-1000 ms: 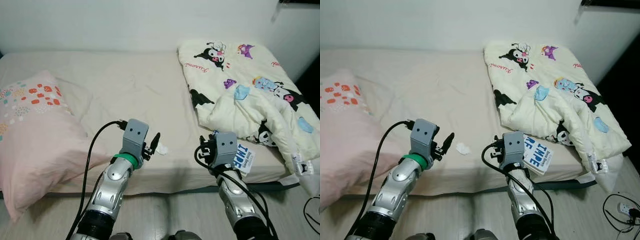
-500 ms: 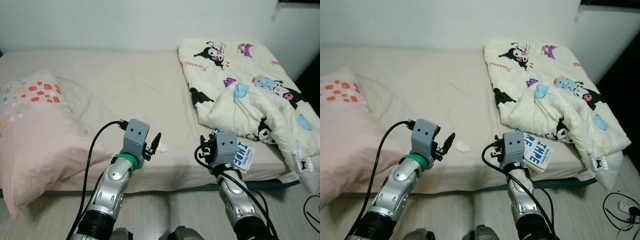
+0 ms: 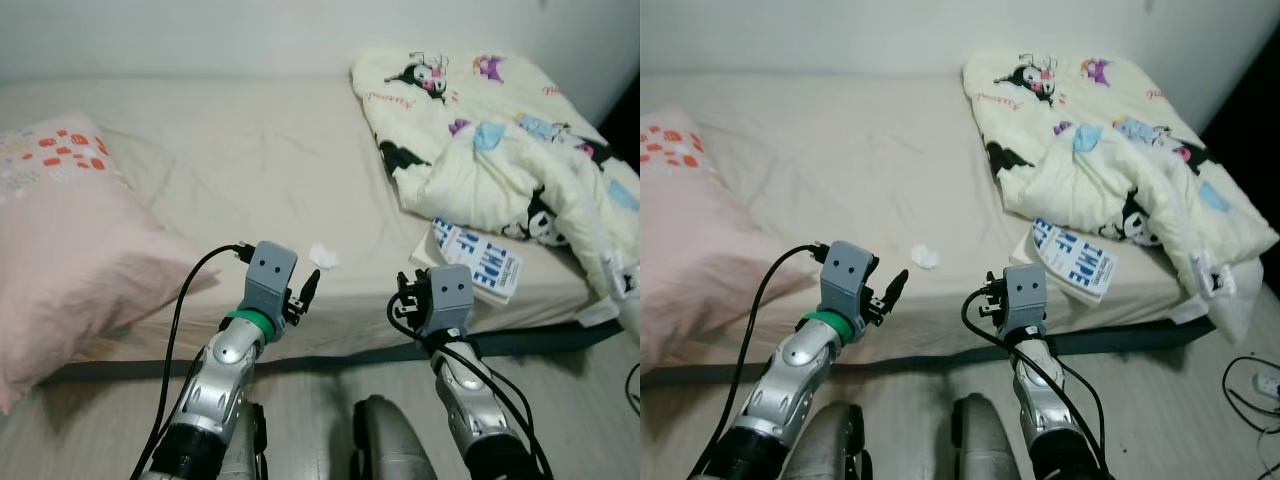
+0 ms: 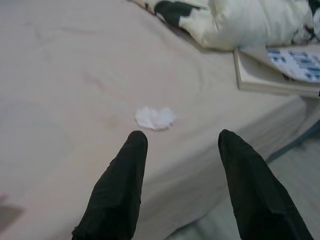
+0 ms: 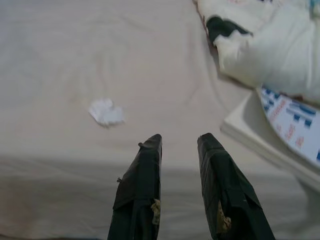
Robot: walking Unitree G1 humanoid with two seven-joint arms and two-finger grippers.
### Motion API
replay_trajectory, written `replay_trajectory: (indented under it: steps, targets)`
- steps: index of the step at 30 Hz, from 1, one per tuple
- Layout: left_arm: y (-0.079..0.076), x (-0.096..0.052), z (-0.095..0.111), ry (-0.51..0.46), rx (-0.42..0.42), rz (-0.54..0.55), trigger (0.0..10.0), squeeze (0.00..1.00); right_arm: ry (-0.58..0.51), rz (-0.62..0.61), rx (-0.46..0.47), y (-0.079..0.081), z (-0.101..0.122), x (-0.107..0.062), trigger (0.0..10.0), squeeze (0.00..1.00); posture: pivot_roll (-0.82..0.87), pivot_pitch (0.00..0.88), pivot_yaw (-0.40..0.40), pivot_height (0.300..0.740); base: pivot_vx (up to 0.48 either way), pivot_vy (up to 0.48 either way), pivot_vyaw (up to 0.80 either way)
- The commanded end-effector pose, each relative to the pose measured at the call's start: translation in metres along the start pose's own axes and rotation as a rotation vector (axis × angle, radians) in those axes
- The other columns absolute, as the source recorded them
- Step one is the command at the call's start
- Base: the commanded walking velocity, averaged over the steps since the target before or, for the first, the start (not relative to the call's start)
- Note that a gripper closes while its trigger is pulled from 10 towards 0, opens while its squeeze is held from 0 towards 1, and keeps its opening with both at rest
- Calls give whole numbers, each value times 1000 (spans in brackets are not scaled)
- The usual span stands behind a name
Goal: Clean up the room
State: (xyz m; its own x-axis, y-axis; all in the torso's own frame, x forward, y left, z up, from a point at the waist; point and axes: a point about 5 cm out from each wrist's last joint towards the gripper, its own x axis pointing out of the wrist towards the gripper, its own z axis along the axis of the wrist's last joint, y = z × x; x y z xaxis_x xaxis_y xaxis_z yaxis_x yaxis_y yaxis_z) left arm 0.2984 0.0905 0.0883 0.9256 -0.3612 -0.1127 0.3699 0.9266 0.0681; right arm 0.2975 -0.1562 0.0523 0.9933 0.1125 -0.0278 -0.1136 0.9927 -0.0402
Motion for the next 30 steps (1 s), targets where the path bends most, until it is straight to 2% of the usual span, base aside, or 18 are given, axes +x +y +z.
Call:
replay_trajectory:
  steps: [1,14,17,19,24,30]
  targets:
    - [0,-2,-2,12,0,-4,10000,0,15,7,5,1,-3,0,10000,0,-45,11,33,590,0,0,0]
    - [5,-9,-3,20,7,17,10000,0,-11,71,-5,9,7,11,10000,0,-20,43,37,551,0,0,0]
    - [12,-13,-1,9,13,74,10000,0,-26,136,-8,16,12,15,10000,0,-7,62,38,551,0,0,0]
    - [12,-13,-1,9,13,74,10000,0,-26,136,-8,16,12,15,10000,0,-7,62,38,551,0,0,0]
    - [25,-15,12,-37,23,187,10000,0,-57,241,-28,25,24,24,10000,0,14,112,27,551,0,0,0]
    - [31,-11,30,-81,33,227,10000,0,-69,276,-52,26,37,38,10000,0,42,154,18,551,0,0,0]
